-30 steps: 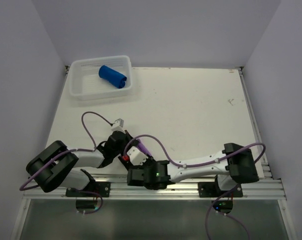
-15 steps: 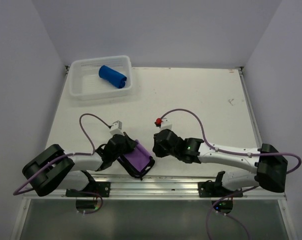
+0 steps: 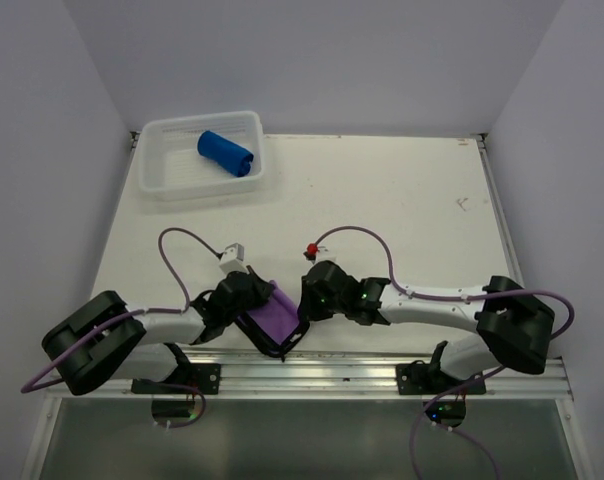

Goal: Roll the towels
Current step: Roll the towel

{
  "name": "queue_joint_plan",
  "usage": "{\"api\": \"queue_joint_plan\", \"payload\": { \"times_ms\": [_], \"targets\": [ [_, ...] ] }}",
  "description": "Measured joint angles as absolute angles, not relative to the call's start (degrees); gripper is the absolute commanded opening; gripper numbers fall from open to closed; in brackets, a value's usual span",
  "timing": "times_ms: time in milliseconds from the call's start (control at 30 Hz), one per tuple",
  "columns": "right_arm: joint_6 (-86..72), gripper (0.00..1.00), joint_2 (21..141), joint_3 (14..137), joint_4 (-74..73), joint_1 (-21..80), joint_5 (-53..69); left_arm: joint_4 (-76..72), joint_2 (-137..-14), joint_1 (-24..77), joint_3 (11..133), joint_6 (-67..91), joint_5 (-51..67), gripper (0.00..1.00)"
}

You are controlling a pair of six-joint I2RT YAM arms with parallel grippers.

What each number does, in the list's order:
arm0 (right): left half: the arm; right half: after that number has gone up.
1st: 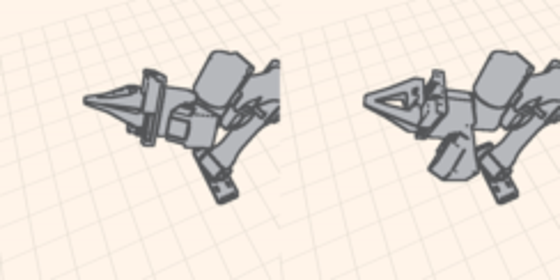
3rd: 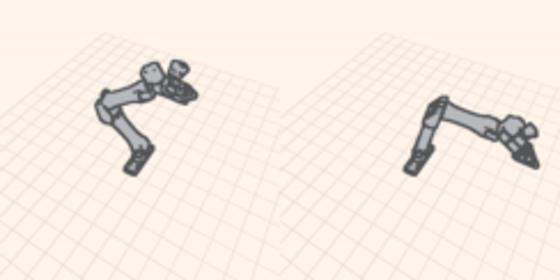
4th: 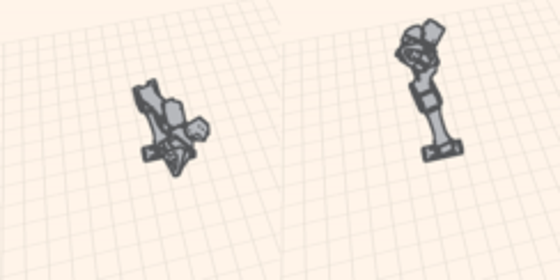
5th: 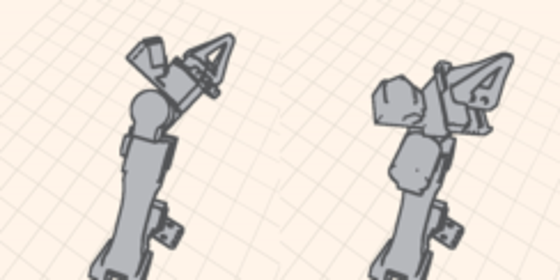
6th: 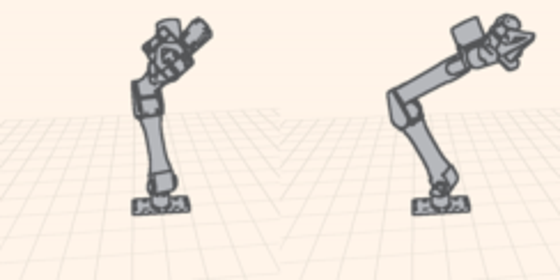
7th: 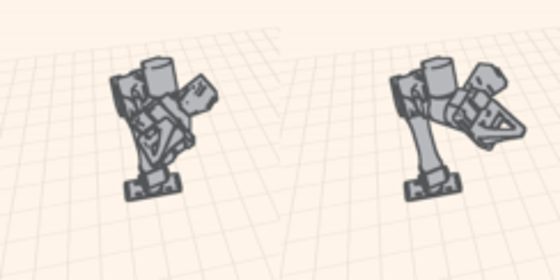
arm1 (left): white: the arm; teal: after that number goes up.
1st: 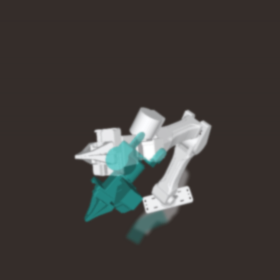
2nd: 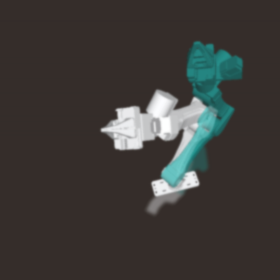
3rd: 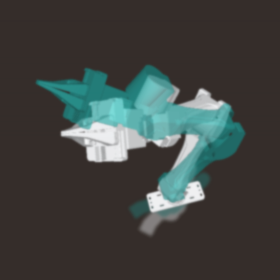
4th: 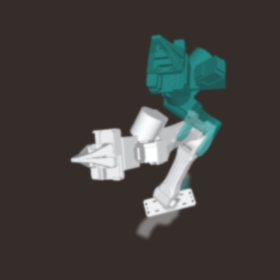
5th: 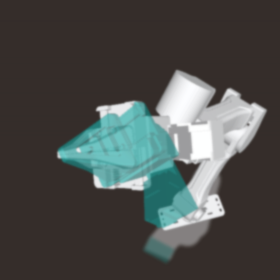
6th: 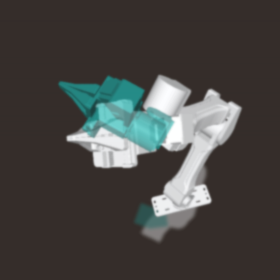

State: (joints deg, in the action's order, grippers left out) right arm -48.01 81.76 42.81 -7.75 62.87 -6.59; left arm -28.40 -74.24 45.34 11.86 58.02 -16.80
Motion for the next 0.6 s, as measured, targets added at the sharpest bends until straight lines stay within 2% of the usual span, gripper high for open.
{"api": "queue_joint_plan", "payload": {
  "times_ms": [600],
  "targets": [
    [-48.2, 0.2, 86.6, 39.8, -3.3, 63.3, -5.0, -25.7, -72.0, 45.9, 11.7, 58.1, -17.6, 0.0]
  ]
}}
